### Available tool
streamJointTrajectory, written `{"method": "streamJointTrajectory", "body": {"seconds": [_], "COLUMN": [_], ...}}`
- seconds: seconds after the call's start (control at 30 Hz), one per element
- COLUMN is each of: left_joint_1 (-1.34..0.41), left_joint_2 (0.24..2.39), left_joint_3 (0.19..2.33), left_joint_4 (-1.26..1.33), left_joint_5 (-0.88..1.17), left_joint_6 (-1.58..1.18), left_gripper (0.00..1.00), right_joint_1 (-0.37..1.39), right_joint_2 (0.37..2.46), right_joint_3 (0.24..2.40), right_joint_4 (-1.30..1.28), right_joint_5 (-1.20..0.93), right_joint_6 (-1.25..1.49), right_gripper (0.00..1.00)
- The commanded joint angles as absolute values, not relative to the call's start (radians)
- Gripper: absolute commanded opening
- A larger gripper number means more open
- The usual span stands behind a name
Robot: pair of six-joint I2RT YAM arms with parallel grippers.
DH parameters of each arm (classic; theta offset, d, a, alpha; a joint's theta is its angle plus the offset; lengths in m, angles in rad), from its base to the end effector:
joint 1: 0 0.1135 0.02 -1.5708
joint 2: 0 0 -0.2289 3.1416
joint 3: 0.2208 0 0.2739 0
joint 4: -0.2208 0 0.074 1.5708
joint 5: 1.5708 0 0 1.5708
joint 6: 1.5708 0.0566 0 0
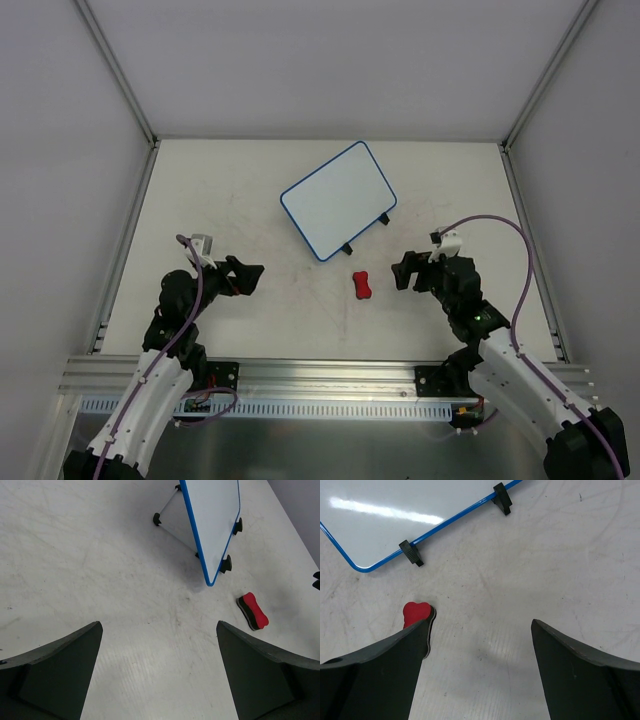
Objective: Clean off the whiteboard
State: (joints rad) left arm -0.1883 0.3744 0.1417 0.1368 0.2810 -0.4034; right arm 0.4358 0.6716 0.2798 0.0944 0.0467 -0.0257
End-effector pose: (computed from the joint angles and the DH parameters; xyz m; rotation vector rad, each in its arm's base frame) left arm 0.2020 -0.0545 0.1817 0.0346 1.7080 -0.6780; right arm 0.2146 0.0970 0.1711 -0.3972 1.8322 0.2394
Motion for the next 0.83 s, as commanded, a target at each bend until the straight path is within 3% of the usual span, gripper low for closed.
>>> {"method": "streamJointTrajectory", "body": {"seconds": [0.0, 0.8], "left_joint_1": [-0.184, -0.186], "left_joint_2": [0.391, 0.399], "left_joint_3": [0.156, 0.158], "left_joint_4": [0.160, 0.144], "left_joint_5": [0.276, 0.264], "left_joint_6": [-0.390, -0.393], "left_gripper": [0.99, 0.99], "right_joint_1": [0.433, 0.430], "right_joint_2": [0.643, 0.606], "right_joint_3": [0.282, 0.276], "right_joint_4": [0.153, 0.149], "right_joint_5": [0.075, 0.072], "right_joint_6": [-0.026, -0.038], "right_gripper": [0.88, 0.88]}}
